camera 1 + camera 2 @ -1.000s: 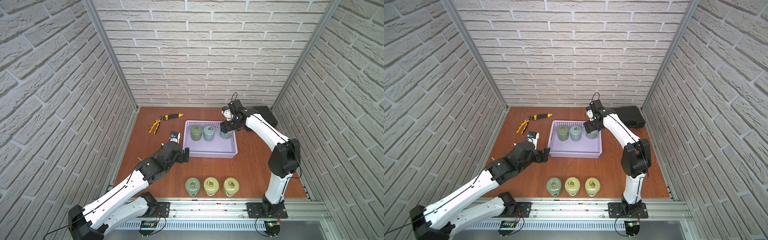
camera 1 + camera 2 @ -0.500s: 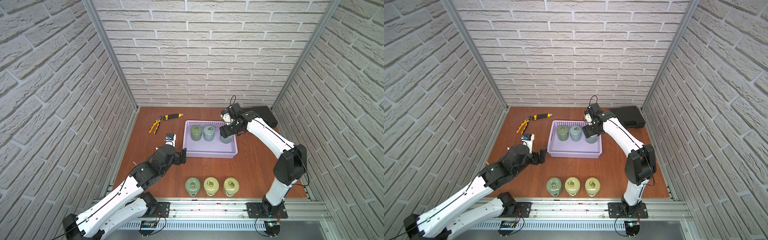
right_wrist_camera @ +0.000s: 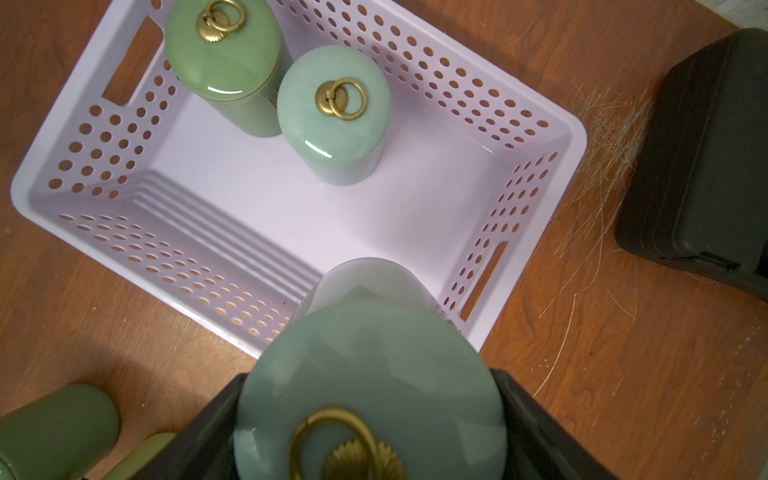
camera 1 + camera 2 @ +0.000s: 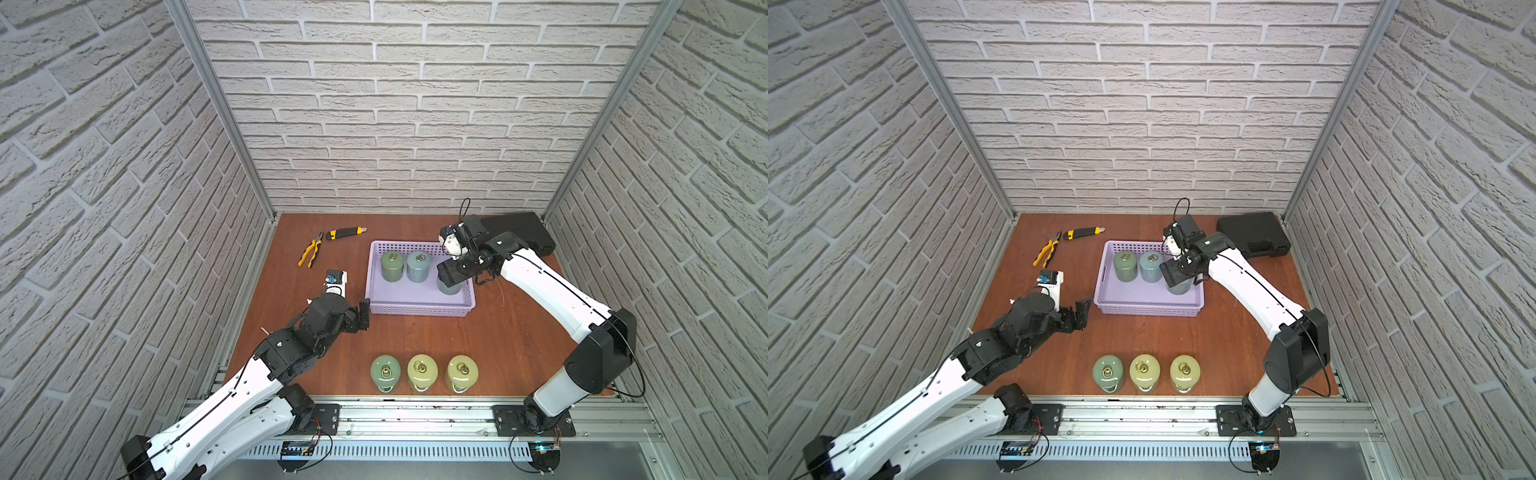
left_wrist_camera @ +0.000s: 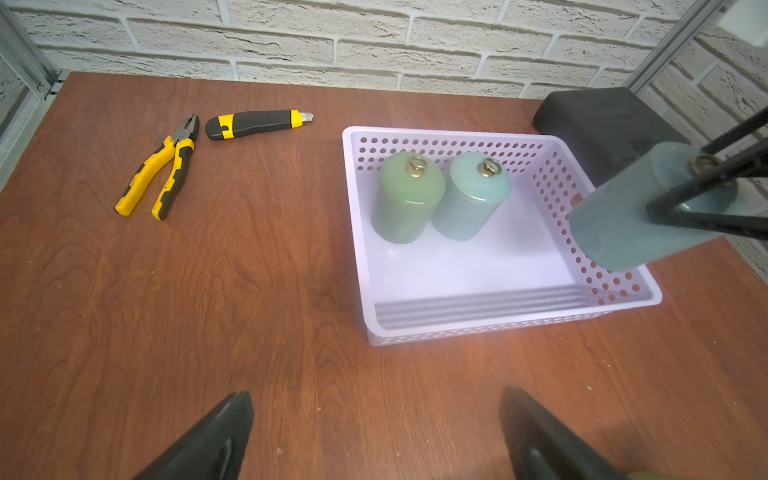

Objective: Take the tea canister out of the basket
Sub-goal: Place the tea canister at the center of the board.

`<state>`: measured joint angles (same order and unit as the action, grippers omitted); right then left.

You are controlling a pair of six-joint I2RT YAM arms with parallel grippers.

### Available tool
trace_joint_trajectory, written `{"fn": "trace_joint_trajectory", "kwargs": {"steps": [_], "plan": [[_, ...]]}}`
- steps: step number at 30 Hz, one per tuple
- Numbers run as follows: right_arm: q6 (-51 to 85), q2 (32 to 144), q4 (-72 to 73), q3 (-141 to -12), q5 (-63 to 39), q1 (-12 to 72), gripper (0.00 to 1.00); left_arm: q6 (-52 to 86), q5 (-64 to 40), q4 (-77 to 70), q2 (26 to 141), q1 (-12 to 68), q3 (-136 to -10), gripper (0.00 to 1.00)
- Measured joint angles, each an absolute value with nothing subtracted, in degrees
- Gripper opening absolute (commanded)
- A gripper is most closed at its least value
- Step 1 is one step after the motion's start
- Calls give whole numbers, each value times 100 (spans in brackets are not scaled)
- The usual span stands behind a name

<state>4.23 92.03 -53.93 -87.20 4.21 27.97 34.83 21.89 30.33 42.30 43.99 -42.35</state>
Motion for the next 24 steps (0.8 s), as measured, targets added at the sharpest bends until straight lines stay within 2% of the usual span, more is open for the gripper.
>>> {"fn": "trace_joint_trajectory", "kwargs": {"steps": [24], "plan": [[1393,8517,-5400,-7988,958,4368,47,3778,2296,3450,3959,4399,-4224,98]]}}
